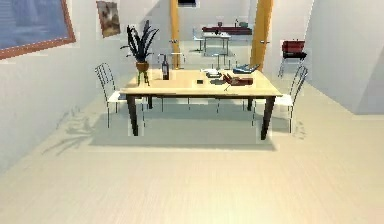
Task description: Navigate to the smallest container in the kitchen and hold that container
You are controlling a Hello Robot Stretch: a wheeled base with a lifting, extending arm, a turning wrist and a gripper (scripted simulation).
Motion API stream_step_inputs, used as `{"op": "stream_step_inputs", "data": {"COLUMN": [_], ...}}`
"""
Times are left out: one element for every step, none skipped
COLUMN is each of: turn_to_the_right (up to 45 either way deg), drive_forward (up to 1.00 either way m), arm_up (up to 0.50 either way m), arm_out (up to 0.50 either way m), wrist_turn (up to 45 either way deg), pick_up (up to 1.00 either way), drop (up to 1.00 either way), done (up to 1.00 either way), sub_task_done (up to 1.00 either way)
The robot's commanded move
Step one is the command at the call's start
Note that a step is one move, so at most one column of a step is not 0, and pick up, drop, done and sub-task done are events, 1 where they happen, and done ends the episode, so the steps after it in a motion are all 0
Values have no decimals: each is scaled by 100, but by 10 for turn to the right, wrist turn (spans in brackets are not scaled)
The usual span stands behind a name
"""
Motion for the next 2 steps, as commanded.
{"op": "stream_step_inputs", "data": {"turn_to_the_right": [0, 450], "drive_forward": [25, 0], "arm_up": [0, 0], "arm_out": [0, 0], "wrist_turn": [0, 0], "pick_up": [0, 0], "drop": [0, 0], "done": [0, 0], "sub_task_done": [0, 0]}}
